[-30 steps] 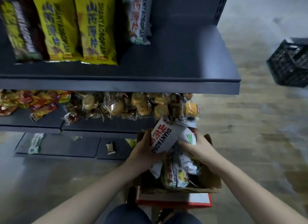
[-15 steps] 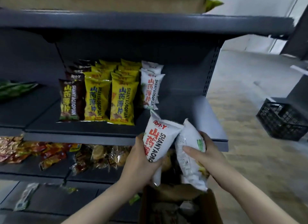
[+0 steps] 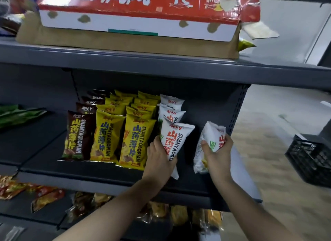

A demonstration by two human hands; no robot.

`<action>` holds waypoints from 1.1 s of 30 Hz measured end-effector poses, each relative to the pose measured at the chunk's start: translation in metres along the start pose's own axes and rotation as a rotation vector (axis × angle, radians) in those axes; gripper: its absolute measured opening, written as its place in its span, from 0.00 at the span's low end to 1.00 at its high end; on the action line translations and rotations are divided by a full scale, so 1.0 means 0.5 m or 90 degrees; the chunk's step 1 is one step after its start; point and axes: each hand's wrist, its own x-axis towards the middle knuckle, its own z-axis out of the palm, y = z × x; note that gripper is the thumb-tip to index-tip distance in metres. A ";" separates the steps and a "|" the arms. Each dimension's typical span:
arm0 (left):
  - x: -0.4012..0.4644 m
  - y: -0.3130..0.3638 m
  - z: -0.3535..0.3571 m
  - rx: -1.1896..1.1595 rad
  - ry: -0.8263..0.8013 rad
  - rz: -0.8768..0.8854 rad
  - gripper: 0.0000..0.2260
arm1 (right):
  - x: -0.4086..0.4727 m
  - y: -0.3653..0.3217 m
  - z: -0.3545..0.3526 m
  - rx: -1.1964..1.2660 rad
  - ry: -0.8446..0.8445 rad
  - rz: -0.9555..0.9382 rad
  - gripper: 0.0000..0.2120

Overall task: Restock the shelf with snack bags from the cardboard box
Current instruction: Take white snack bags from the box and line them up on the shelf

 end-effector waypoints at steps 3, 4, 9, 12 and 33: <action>0.040 -0.010 0.026 0.017 0.029 -0.028 0.35 | 0.023 0.025 0.038 -0.033 0.007 -0.019 0.33; 0.049 -0.012 0.035 0.022 0.039 -0.040 0.35 | 0.030 0.034 0.049 -0.051 0.007 -0.025 0.34; 0.077 -0.027 0.079 0.041 0.077 -0.061 0.35 | 0.068 0.071 0.097 -0.104 0.047 0.004 0.34; 0.101 -0.034 0.102 0.107 0.111 -0.057 0.37 | 0.081 0.081 0.111 -0.102 0.054 0.039 0.34; 0.085 -0.050 0.110 0.383 0.113 0.248 0.33 | 0.087 0.098 0.107 -0.091 0.048 0.075 0.32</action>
